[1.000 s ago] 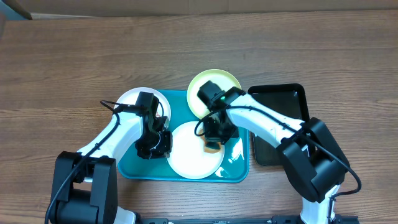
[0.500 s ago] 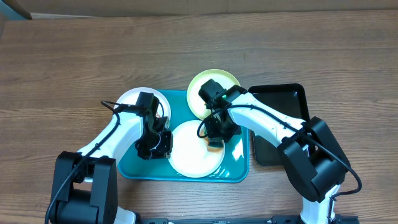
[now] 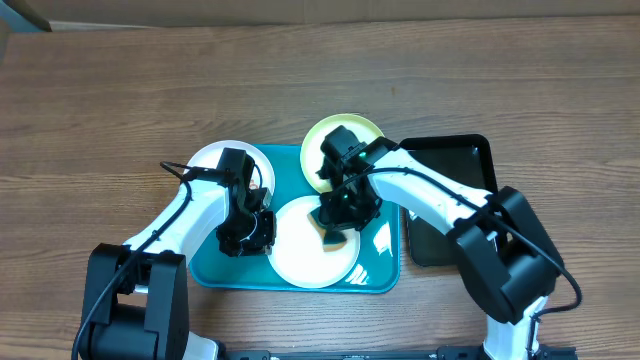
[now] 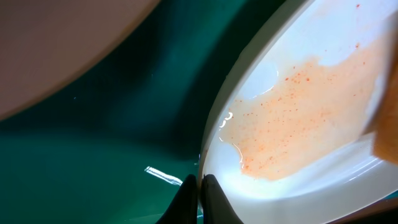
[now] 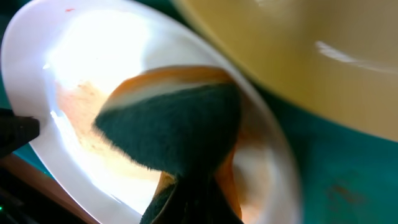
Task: Clean dirty plates on tray and stack at the side
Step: 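Scrub the front white plate with the sponge while left gripper holds it, then return the sponge to the black tray with the right gripper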
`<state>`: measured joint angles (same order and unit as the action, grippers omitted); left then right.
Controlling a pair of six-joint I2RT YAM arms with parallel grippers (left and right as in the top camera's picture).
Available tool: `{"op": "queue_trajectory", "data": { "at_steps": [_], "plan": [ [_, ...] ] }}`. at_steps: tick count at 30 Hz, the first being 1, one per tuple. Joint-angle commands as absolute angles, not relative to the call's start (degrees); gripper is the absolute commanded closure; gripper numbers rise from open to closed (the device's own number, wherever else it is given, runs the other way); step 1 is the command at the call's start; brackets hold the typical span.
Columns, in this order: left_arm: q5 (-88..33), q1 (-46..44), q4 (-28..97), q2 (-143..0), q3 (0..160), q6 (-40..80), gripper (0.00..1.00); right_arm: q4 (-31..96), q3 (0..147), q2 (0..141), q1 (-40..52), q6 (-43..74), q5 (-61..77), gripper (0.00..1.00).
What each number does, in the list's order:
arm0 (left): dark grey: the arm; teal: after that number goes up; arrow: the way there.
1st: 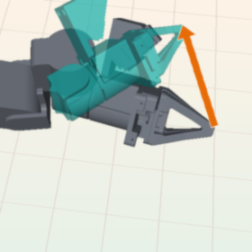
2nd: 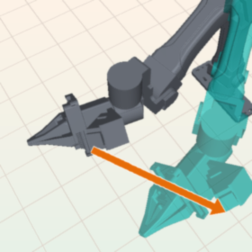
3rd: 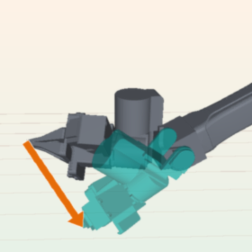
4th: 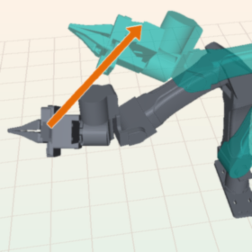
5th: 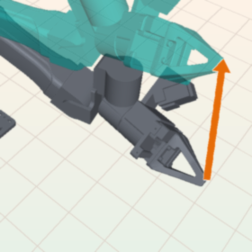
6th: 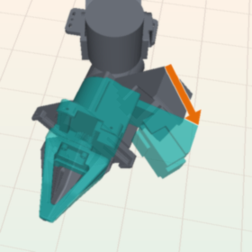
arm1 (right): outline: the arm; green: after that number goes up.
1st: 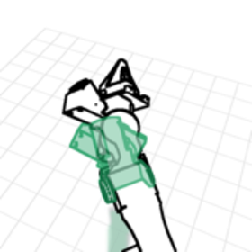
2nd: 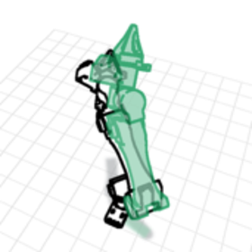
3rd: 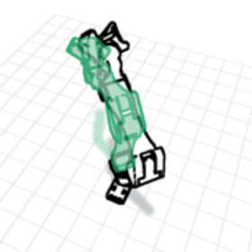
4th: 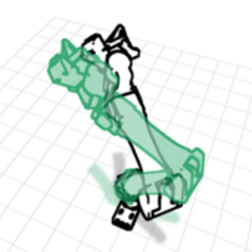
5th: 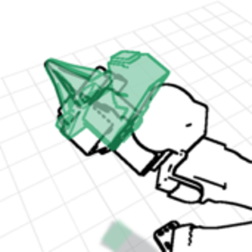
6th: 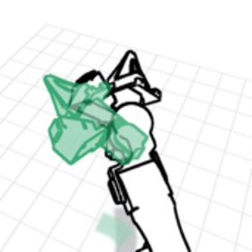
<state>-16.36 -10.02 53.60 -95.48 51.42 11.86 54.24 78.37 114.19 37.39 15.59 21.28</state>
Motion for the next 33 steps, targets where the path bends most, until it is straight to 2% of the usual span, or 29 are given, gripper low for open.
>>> {"op": "queue_trajectory", "data": {
  "at_steps": [1,7,12,15,20,22,27,33],
  "plan": [
    [-14.7,-10.2,53.7,-96.0,51.1,10.7,0.96,55.8,78.9,105.1,33.8,20.8,12.1,0.96],
    [-14.7,-10.2,53.2,-96.0,51.1,10.8,0.96,60.8,78.9,96.0,27.3,26.3,2.2,0.96],
    [-14.6,-10.2,51.9,-96.0,51.1,10.8,0.77,68.2,78.1,94.4,21.2,28.8,-5.9,0.96],
    [-14.6,-10.2,50.8,-96.0,51.1,10.8,0.76,68.7,75.9,94.4,19.0,28.8,-6.4,0.96],
    [-14.6,-10.2,49.8,-96.0,51.1,10.7,0.76,66.2,70.2,94.4,16.7,28.7,-6.4,0.96],
    [-14.7,-10.2,49.5,-96.0,51.1,10.8,0.81,63.4,66.9,94.4,15.9,28.6,-6.4,0.96],
    [-14.7,-10.6,49.4,-96.0,51.1,11.0,0.9,52.9,58.2,94.4,15.5,28.5,-4.9,0.96],
    [-14.7,-10.7,49.5,-96.0,51.0,11.1,0.91,39.6,47.6,94.4,15.5,28.5,0.9,0.96]
  ]
}}
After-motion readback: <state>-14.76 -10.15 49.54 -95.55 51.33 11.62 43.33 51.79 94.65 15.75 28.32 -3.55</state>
